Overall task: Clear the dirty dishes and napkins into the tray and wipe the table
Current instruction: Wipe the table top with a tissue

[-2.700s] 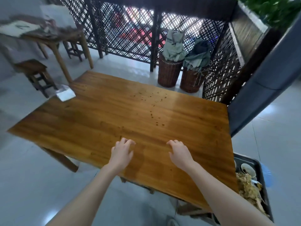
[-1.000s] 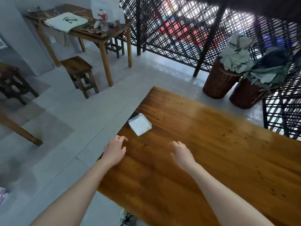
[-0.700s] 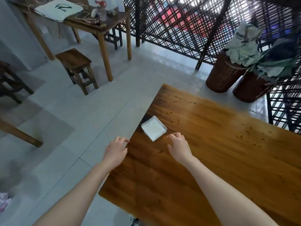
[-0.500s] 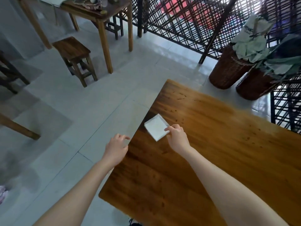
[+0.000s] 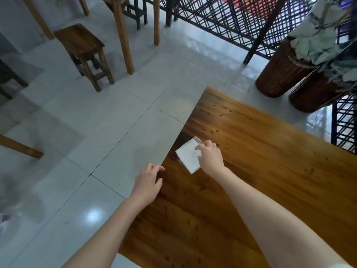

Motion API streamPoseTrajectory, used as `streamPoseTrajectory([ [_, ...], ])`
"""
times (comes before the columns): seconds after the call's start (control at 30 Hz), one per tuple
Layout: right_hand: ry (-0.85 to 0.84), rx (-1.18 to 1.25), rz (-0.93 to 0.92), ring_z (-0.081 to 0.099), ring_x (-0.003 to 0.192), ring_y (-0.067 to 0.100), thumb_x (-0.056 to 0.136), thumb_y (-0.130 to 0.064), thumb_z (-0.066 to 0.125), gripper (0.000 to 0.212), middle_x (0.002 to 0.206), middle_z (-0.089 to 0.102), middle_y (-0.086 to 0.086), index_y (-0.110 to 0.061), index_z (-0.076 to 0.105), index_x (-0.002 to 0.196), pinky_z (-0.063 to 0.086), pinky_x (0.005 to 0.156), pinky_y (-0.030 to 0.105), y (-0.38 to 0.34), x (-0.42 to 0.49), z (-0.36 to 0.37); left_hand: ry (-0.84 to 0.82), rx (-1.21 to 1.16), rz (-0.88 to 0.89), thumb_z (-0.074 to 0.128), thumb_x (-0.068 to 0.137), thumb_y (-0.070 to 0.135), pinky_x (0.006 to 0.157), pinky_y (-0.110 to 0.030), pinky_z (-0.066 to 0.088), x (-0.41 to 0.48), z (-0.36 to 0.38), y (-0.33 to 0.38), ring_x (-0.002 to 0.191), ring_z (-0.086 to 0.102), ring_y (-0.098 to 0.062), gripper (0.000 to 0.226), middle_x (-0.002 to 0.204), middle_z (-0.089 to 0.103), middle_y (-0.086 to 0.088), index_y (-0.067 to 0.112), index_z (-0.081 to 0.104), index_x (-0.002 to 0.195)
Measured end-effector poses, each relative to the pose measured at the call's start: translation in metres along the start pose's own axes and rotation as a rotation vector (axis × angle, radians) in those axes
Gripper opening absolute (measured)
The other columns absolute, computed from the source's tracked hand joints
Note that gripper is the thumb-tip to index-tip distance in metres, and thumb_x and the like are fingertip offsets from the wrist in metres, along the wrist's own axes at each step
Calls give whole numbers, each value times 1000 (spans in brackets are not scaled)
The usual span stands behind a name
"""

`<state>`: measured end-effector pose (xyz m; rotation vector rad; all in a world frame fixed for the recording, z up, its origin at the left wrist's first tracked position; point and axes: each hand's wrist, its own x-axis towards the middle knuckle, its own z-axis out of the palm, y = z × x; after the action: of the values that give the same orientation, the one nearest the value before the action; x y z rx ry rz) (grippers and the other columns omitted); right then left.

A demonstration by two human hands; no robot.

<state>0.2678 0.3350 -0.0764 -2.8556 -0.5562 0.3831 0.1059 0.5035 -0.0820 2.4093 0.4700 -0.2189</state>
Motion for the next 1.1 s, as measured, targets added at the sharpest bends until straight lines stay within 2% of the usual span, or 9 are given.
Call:
streamPoseTrajectory([
  [0.4,61,-45,16,42,122,21,93,-17,60,11,134,49,4,-19,62,103,32,107,34,-6,-4,1,-34,-12,-6,51,98,25,102,-28,39,2,9,-11,119,48,-14,29,131,47,4,28,52,126],
  [0.5,109,1,25,36,133,25,94,-19,57,10,140,46,7,-18,63,103,24,114,41,-10,-8,-11,-40,-15,8,51,98,24,103,-28,40,2,7,-9,118,48,-13,28,130,48,5,27,53,125],
  [0.6,156,50,1,32,136,25,93,-19,59,11,143,44,7,-18,65,102,21,115,40,-15,-16,-31,-48,-23,20,51,97,23,102,-29,40,1,5,-6,117,48,-14,27,129,48,4,27,53,124],
  [0.87,251,176,-26,34,135,23,93,-22,59,8,142,45,3,-20,65,99,24,114,41,-28,-38,-85,-35,-31,63,52,97,22,101,-32,43,-7,-3,12,115,50,-17,28,128,49,2,25,54,124],
  [1.0,198,130,-51,36,132,22,94,-23,58,8,138,48,2,-22,65,99,22,113,40,-35,-41,-95,-11,-33,77,52,97,21,98,-31,43,-13,-8,16,113,50,-18,27,127,49,2,26,54,123],
  [1.1,263,184,-48,41,126,21,94,-20,59,8,132,52,1,-21,65,97,23,111,39,-41,-43,-98,4,-38,77,52,97,22,98,-32,44,-17,-11,13,113,50,-17,26,127,49,2,26,54,123],
])
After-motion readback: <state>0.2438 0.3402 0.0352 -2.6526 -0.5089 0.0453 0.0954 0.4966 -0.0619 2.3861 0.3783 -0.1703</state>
